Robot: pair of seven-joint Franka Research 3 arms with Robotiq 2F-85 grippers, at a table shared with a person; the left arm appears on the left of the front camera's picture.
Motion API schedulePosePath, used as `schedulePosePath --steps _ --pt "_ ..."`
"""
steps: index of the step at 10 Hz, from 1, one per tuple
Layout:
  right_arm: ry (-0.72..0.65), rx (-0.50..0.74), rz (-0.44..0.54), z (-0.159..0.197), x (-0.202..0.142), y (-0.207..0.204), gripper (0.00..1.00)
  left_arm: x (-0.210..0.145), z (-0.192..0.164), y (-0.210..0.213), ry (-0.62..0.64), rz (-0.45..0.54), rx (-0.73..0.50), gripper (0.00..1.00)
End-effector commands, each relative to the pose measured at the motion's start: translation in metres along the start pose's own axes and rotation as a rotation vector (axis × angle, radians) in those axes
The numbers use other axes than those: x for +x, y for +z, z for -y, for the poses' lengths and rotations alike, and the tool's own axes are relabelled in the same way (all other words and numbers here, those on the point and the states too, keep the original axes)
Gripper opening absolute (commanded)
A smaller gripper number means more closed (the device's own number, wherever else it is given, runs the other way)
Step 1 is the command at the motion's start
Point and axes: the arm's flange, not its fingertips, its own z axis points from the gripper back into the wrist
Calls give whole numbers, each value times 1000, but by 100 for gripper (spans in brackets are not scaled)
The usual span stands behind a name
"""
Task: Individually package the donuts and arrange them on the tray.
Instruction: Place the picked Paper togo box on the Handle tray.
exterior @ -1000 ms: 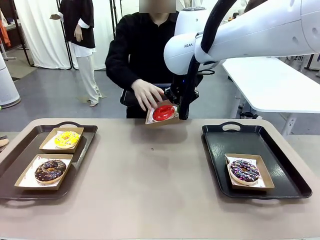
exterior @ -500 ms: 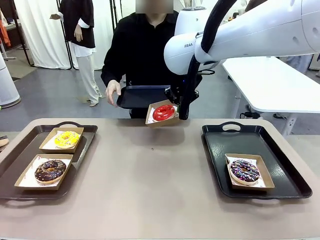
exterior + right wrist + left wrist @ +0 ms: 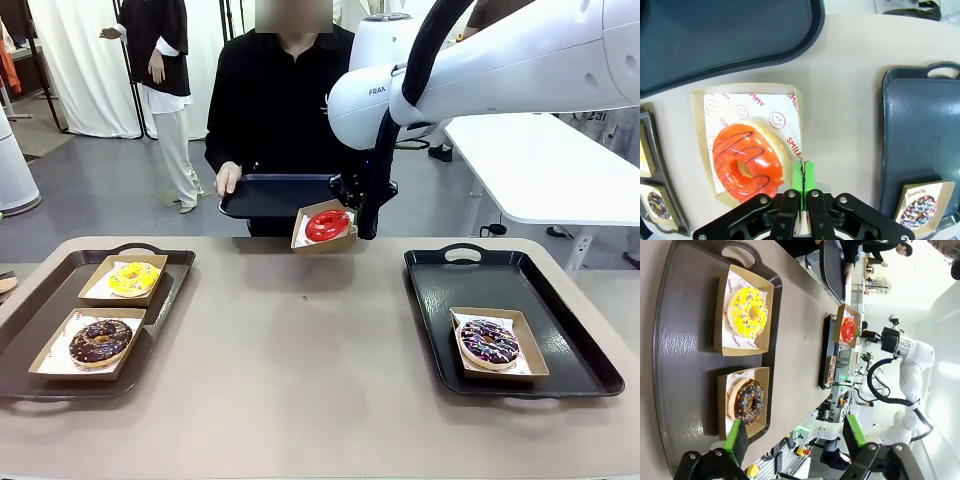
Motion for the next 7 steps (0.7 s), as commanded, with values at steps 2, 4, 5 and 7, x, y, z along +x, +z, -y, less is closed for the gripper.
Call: schedulePosePath --steps 2,4,5,7 --pt "-4 10 14 0 0 2 0 -2 -1 2 -16 -5 0 100" --pt "13 -38 -2 9 -14 16 1 -2 -1 2 -16 -5 0 100" --pt "18 -67 -6 25 -24 37 1 -2 -1 2 -16 -5 0 100" --pt "-26 -102 -12 74 -36 71 1 -2 -1 2 -16 -5 0 100"
